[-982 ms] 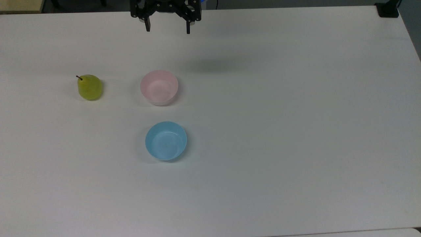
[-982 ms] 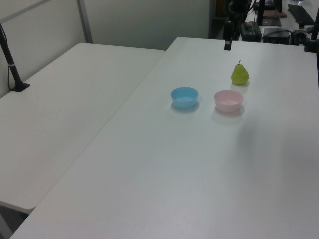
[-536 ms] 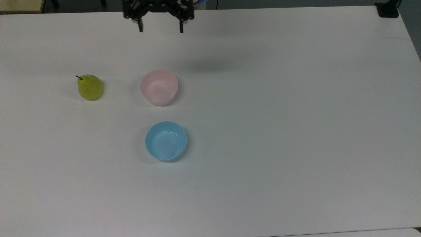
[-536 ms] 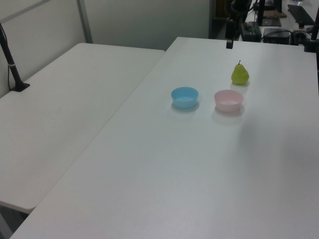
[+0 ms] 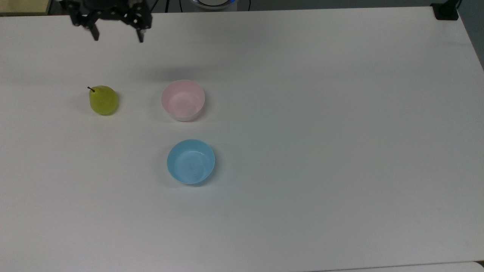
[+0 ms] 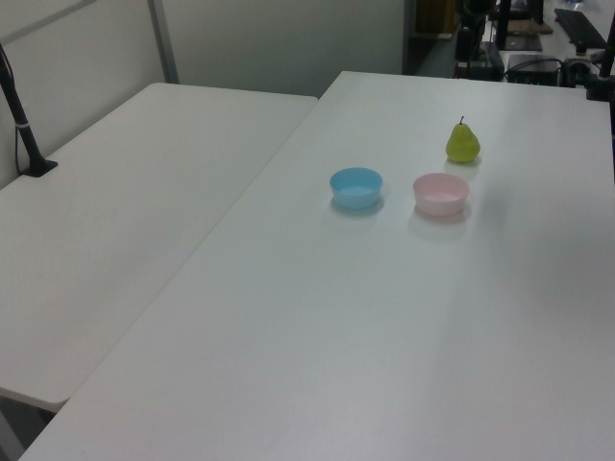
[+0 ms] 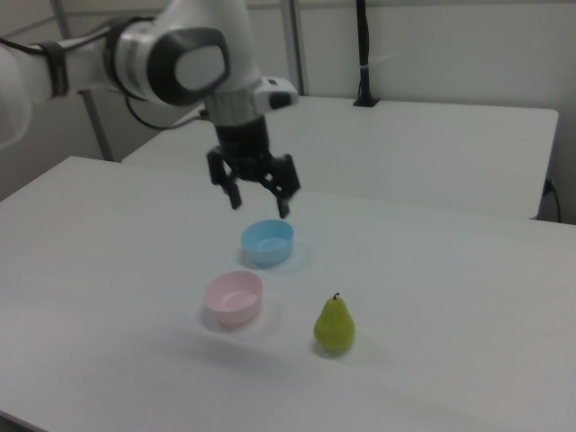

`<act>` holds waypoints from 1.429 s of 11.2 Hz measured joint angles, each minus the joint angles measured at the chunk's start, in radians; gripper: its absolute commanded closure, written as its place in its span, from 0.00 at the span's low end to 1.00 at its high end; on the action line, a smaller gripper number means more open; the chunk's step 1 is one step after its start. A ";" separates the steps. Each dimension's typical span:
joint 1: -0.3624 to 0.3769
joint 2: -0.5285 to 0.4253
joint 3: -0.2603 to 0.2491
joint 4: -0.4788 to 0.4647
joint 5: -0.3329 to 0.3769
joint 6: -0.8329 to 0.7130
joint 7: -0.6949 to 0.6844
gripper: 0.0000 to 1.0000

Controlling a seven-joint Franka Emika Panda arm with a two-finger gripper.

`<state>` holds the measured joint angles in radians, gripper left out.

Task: Place the pear in the bowl
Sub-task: 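Move the open gripper toward the green pear, then lower the gripper around the green pear and close it, then lift the pear and carry it over the pink bowl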

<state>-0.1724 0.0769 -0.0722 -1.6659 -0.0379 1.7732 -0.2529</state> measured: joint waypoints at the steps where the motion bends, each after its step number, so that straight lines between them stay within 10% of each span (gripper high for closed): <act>1: -0.028 0.022 -0.001 -0.012 0.000 0.037 -0.025 0.00; 10: -0.146 0.252 -0.003 -0.120 -0.052 0.342 -0.106 0.00; 14: -0.150 0.308 -0.003 -0.161 -0.055 0.491 -0.120 0.52; 16: -0.154 0.304 -0.003 -0.161 -0.055 0.491 -0.158 0.61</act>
<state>-0.3267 0.3813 -0.0751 -1.8273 -0.0928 2.2641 -0.4108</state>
